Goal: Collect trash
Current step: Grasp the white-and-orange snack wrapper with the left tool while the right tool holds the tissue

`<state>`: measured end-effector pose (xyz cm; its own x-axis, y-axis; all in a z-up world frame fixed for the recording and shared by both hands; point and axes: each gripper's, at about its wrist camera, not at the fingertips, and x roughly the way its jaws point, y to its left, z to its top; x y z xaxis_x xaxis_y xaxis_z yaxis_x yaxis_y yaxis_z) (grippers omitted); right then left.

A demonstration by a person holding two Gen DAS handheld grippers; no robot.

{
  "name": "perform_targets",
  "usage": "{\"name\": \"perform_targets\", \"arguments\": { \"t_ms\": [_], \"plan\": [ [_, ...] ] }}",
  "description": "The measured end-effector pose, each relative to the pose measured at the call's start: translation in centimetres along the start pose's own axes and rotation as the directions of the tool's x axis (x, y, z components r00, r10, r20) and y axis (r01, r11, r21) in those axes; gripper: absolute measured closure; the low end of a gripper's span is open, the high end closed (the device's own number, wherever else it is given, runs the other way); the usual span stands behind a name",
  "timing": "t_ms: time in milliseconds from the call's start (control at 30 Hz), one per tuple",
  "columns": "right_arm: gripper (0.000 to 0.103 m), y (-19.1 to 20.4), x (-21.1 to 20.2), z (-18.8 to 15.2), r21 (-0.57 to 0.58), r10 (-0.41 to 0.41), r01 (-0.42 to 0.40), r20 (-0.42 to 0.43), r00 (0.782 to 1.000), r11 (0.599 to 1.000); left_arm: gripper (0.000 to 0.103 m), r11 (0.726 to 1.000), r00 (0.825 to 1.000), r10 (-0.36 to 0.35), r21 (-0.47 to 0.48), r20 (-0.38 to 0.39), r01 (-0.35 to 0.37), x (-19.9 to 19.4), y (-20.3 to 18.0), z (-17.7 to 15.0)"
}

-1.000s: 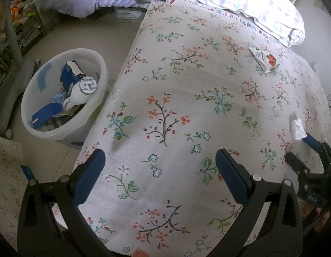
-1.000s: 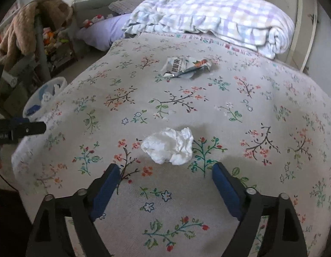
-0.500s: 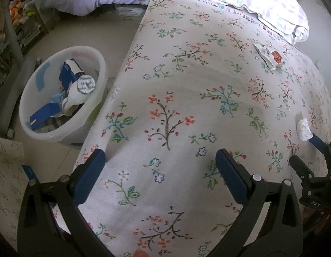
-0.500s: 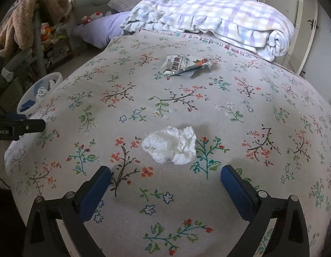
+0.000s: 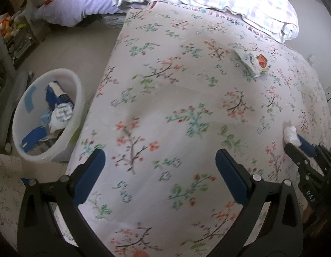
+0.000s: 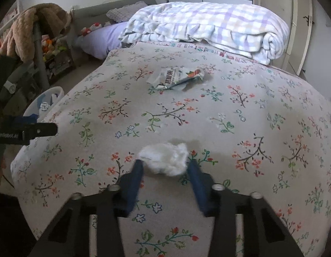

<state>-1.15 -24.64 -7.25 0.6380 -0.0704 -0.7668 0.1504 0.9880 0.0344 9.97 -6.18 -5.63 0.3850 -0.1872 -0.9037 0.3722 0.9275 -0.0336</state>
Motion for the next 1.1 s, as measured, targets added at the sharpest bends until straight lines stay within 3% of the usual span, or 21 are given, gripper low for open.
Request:
{"name": "perform_targets", "arguments": {
  "t_ms": [100, 333, 500, 567, 700, 800, 967, 1100],
  "plan": [
    [0.080, -0.2, -0.2, 0.3, -0.008, 0.005, -0.005, 0.007, 1.000, 1.000, 0.001, 1.000, 1.000, -0.018, -0.001, 0.002, 0.018, 0.2, -1.0, 0.8],
    [0.081, -3.2, -1.2, 1.0, 0.070, -0.012, 0.010, 0.027, 1.000, 0.997, 0.001, 0.999, 0.998, -0.021, 0.043, 0.064, 0.018, 0.5, -5.4, 3.3],
    [0.081, -6.2, -1.7, 1.0, 0.136, -0.041, 0.036, 0.033, 0.999, 0.990, 0.001, 0.994, 0.990, -0.106, 0.046, 0.091, 0.102, 1.6, -8.1, 5.0],
    [0.081, -7.2, -1.7, 1.0, 0.153, -0.052, 0.047, 0.028, 0.998, 0.987, 0.005, 0.986, 0.979, -0.165, 0.039, 0.119, 0.162, 1.9, -8.9, 5.6],
    [0.081, -8.9, -1.7, 1.0, 0.179, -0.069, 0.064, 0.027, 0.997, 0.982, 0.024, 0.964, 0.955, -0.264, 0.020, 0.135, 0.263, 3.0, -10.1, 6.7],
    [0.081, -9.7, -1.8, 0.9, 0.191, -0.079, 0.072, 0.029, 0.996, 0.979, 0.035, 0.955, 0.943, -0.293, 0.011, 0.156, 0.295, 3.7, -11.0, 7.2],
    [0.081, -10.5, -1.8, 0.9, 0.200, -0.095, 0.087, 0.031, 0.995, 0.976, 0.053, 0.955, 0.944, -0.294, 0.006, 0.153, 0.296, 5.1, -12.0, 7.9],
    [0.081, -10.7, -1.9, 1.0, 0.199, -0.112, 0.103, 0.034, 0.993, 0.975, 0.082, 0.962, 0.952, -0.271, 0.005, 0.145, 0.274, 5.8, -12.2, 8.0]
  ]
}}
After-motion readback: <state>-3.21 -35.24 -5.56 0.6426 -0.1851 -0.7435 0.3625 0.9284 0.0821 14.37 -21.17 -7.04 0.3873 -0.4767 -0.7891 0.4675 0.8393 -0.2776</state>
